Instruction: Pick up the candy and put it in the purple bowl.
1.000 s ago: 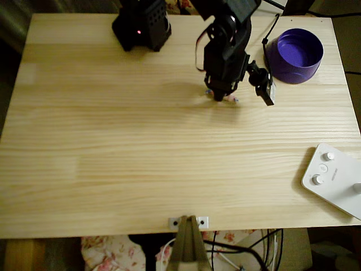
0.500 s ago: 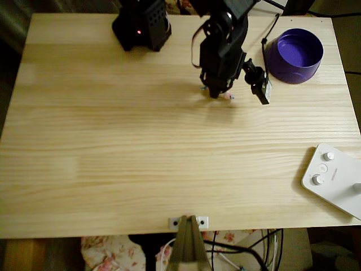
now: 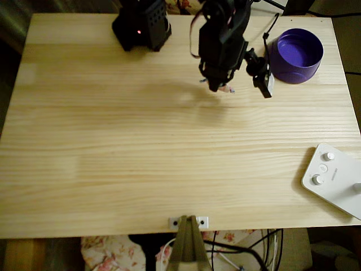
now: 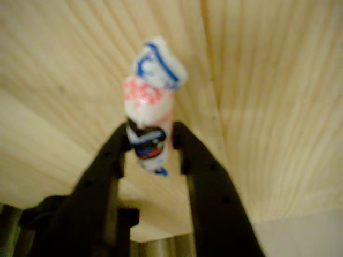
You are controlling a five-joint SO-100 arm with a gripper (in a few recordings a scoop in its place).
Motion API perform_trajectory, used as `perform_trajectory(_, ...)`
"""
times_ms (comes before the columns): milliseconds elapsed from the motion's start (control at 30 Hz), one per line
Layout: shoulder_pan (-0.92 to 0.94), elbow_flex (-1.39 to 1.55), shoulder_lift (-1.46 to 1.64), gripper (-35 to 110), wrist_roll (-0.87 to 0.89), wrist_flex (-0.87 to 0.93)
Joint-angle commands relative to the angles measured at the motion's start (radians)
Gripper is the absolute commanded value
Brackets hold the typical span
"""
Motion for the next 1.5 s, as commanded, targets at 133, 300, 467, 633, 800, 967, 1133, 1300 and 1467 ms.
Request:
perform_trajectory(133,-0.046,-0.222,0.144,6,0.028,0.118)
perform_trajectory(300,-0.083,-0.341,0.149,6,0.048,0.183)
perform_trajectory(467,-0.133,-0.436,0.150,6,0.057,0.229)
perform_trajectory(633,-0.196,-0.531,0.135,6,0.075,0.267)
perform_trajectory(800,-0.258,-0.615,0.109,6,0.095,0.293)
perform_trajectory(967,-0.314,-0.678,0.086,6,0.104,0.308)
perform_trajectory(1133,-0.357,-0.749,0.043,6,0.117,0.314)
perform_trajectory(1300,-0.393,-0.828,-0.008,6,0.129,0.321)
perform_trajectory(1467,-0.416,-0.902,-0.049,6,0.130,0.331)
